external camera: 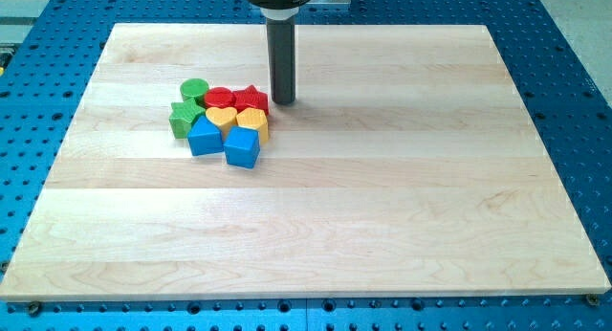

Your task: Separate the green circle from the group of blocks

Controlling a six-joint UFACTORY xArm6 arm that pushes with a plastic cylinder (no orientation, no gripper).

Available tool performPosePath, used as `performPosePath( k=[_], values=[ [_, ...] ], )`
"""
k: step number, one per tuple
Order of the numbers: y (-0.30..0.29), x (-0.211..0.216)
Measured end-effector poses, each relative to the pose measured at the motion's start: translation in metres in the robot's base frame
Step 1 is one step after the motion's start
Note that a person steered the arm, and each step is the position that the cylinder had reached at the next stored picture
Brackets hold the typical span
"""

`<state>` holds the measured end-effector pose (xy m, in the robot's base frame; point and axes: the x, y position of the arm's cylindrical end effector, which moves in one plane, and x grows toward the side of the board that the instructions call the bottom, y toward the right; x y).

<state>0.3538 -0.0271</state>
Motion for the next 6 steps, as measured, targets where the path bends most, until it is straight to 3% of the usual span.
performPosePath(
  k=[6],
  values=[
    [0.0031,0.0100]
  ],
)
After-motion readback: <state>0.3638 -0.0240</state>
